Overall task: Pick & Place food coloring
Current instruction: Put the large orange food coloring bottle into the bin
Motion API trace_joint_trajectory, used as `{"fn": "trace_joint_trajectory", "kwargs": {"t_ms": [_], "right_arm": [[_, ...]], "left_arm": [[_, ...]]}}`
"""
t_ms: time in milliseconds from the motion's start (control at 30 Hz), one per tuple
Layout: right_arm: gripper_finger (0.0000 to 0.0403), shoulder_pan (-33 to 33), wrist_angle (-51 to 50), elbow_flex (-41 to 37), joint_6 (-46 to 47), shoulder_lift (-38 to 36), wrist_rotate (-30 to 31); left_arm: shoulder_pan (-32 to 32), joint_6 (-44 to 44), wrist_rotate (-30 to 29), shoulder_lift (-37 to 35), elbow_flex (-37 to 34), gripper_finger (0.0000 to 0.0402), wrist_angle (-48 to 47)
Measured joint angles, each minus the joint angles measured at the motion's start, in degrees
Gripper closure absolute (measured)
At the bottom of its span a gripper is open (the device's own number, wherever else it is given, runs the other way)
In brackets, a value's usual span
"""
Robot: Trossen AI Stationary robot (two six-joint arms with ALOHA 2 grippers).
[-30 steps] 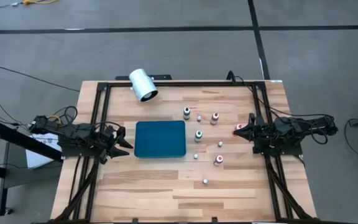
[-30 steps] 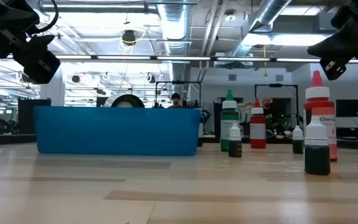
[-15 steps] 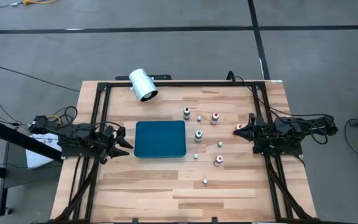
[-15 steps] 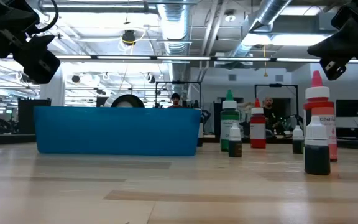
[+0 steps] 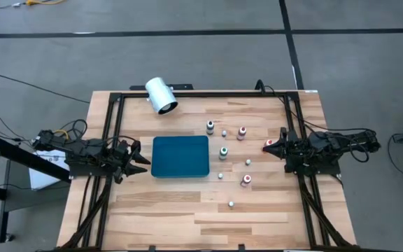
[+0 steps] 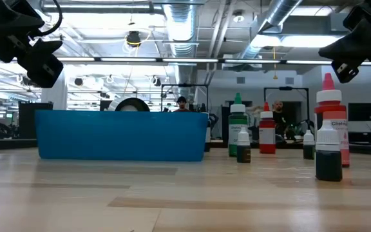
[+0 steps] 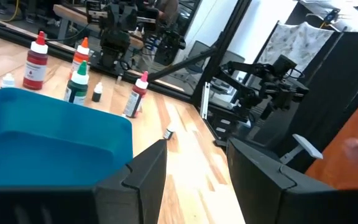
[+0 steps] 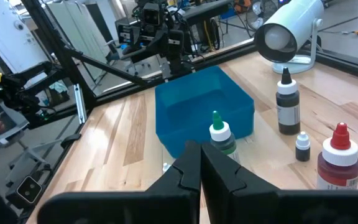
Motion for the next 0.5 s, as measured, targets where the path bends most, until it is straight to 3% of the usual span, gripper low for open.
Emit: {"fn": "trace_joint_trajectory", "kwargs": {"t_ms": [400, 500], "right_arm": [[0.0402, 0.0, 0.0, -0.01, -0.19, 0.0, 0.01], [0.0402, -0.02, -0.02, -0.02, -5.52, 0.01, 0.01]], "left_arm": [[0.0, -2.43, -0.55, 0.0, 0.0, 0.0242, 0.18], [0.0, -3.43, -0.55, 0.0, 0.0, 0.0242, 0.21]]}}
